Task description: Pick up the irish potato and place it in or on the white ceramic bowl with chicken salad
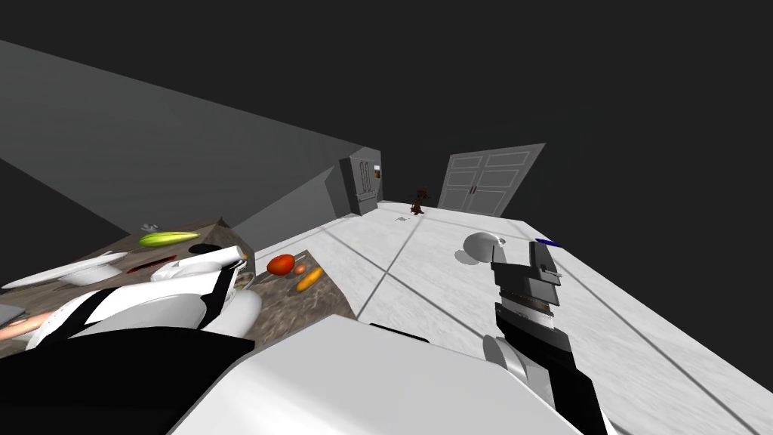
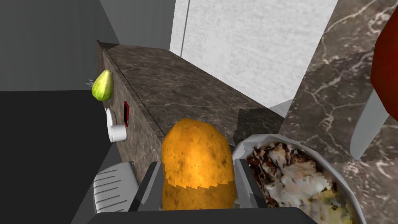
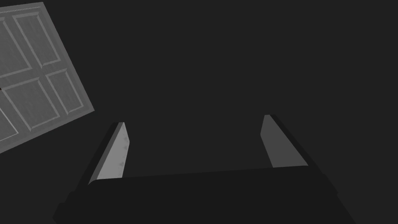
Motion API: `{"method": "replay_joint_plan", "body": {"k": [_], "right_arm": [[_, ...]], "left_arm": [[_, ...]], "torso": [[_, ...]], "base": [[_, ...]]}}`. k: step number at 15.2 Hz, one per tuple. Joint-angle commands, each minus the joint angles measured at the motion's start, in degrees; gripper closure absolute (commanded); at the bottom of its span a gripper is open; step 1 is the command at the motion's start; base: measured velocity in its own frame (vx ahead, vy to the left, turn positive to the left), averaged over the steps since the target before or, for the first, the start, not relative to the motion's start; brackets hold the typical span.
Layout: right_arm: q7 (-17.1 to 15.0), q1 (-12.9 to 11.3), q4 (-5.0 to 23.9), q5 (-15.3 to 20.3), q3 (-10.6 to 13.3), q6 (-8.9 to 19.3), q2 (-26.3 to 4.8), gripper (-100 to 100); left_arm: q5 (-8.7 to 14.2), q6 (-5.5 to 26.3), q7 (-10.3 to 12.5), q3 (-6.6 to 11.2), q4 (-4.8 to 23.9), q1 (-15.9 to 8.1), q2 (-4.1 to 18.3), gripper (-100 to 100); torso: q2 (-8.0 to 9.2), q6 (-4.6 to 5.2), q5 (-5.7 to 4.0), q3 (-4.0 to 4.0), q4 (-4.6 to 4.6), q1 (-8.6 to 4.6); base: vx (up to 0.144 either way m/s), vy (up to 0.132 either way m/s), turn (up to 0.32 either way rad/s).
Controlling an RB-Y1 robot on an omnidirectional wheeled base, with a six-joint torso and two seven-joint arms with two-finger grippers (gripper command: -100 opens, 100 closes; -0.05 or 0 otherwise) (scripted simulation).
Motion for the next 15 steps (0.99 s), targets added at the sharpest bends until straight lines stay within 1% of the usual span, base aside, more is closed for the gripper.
{"method": "replay_joint_plan", "body": {"k": [1,4,5,6,10,11,12,15], "right_arm": [[0.0,0.0,0.0,0.0,0.0,0.0,0.0,0],[0.0,0.0,0.0,0.0,0.0,0.0,0.0,0],[0.0,0.0,0.0,0.0,0.0,0.0,0.0,0],[0.0,0.0,0.0,0.0,0.0,0.0,0.0,0],[0.0,0.0,0.0,0.0,0.0,0.0,0.0,0],[0.0,0.0,0.0,0.0,0.0,0.0,0.0,0],[0.0,0.0,0.0,0.0,0.0,0.0,0.0,0],[0.0,0.0,0.0,0.0,0.0,0.0,0.0,0]], "left_arm": [[-0.6,1.5,1.5,0.63,-2.8,2.6,-1.0,100],[-0.6,1.5,1.5,0.63,-2.8,2.6,-1.0,100],[-0.4,0.9,0.6,0.46,-1.4,1.9,-0.7,100],[-0.4,1.0,0.8,0.48,-1.6,2.0,-0.7,-100],[-0.4,1.0,0.8,0.48,-1.6,2.0,-0.7,-100],[-0.3,2.8,0.6,0.68,-1.7,1.8,0.7,-100],[-0.3,2.8,0.6,0.68,-1.6,1.8,0.7,-100],[-0.1,5.3,0.3,0.95,-2.0,1.5,2.6,-100]], "torso": [[0.0,0.0,0.0,0.0,0.0,0.0],[0.0,0.23,-0.08,0.01,0.03,-0.03],[-0.01,0.27,-0.1,0.0,0.03,-0.05],[-0.03,0.27,-0.11,0.0,0.03,-0.06],[-0.04,0.26,-0.11,-0.01,0.03,-0.08],[-0.04,0.26,-0.11,-0.01,0.03,-0.08],[-0.05,0.29,-0.14,-0.01,0.03,-0.09],[-0.01,0.27,-0.14,0.01,0.04,-0.09]], "base": [[0.015,-0.009,0.134],[0.001,-0.003,0.007],[-0.002,0.002,-0.016],[0.0,0.0,0.0],[0.0,0.0,0.0],[-0.005,-0.002,-0.063],[-0.008,0.002,-0.073],[-0.01,0.001,-0.043]]}}
